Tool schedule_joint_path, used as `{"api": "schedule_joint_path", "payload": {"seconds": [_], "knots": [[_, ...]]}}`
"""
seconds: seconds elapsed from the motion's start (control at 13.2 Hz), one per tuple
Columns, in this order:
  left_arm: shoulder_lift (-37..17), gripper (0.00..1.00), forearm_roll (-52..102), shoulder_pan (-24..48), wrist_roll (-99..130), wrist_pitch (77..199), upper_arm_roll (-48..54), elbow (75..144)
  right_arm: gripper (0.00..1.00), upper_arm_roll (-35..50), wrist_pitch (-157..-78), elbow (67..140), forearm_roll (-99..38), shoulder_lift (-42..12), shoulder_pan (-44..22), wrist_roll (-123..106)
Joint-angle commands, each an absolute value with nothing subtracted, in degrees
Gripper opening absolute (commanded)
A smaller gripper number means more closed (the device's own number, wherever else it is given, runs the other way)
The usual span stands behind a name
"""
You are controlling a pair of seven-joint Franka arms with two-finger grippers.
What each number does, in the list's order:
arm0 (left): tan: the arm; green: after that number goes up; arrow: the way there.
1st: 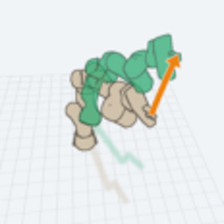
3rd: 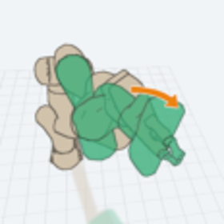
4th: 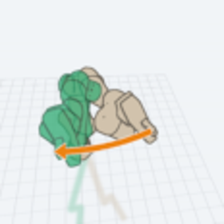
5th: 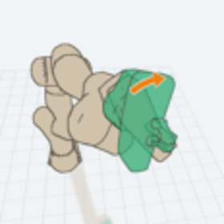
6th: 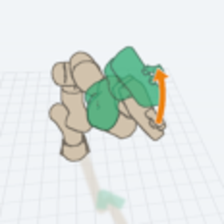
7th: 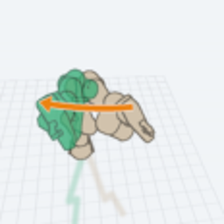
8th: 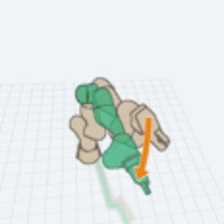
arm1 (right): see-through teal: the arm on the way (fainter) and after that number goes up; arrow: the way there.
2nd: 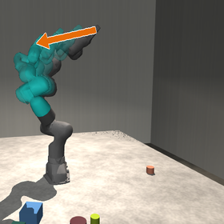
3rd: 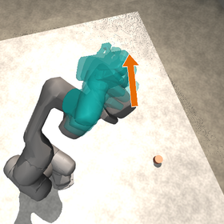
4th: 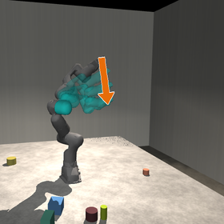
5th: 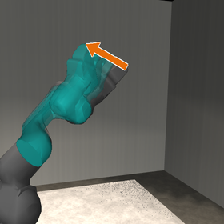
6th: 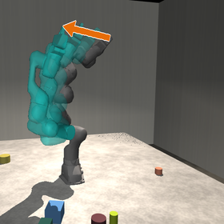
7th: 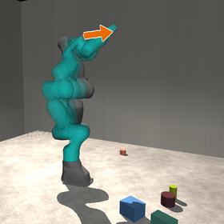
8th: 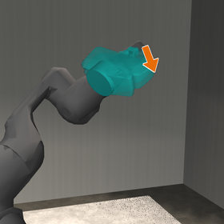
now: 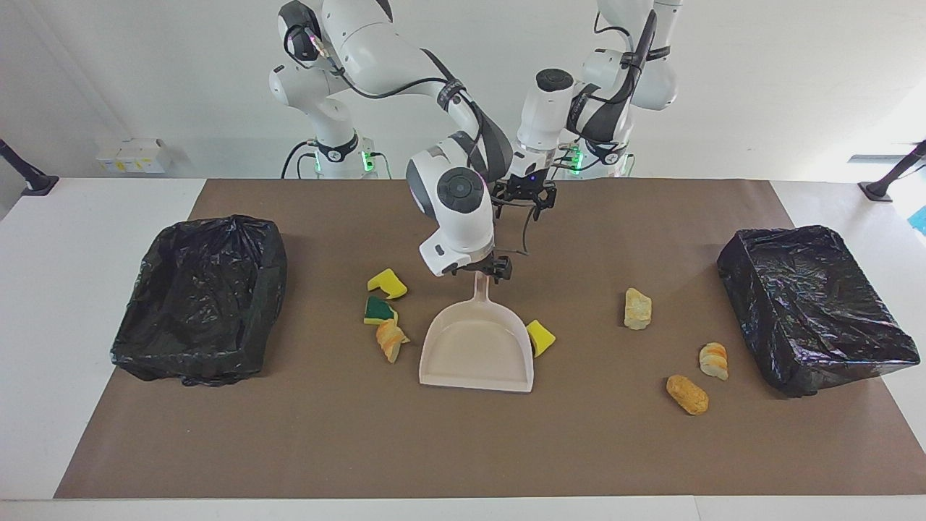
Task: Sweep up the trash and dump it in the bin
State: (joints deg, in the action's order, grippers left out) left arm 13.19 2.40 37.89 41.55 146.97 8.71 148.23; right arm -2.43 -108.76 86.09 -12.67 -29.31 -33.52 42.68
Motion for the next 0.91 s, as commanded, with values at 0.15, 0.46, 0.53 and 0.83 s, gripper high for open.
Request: {"api": "schedule_joint_path", "payload": {"seconds": [0.15,0.46,0.53,0.83], "knots": [[16.00,1.00,2.55,38.50,50.87,148.28,15.36,150.82,0.95,-2.29,-111.44,87.18,-13.71,-29.62,-34.54,39.31],[13.63,1.00,1.93,38.50,61.77,146.79,20.82,146.88,0.55,-2.29,-112.58,87.63,-13.27,-29.62,-34.37,37.09],[12.84,1.00,1.93,38.50,63.88,145.73,21.09,145.39,0.34,-2.29,-112.59,87.80,-13.27,-29.62,-34.37,37.09],[8.72,1.00,-1.82,38.76,71.70,140.72,22.14,140.02,0.00,-2.29,-111.45,87.72,-13.71,-29.62,-33.31,35.52]]}}
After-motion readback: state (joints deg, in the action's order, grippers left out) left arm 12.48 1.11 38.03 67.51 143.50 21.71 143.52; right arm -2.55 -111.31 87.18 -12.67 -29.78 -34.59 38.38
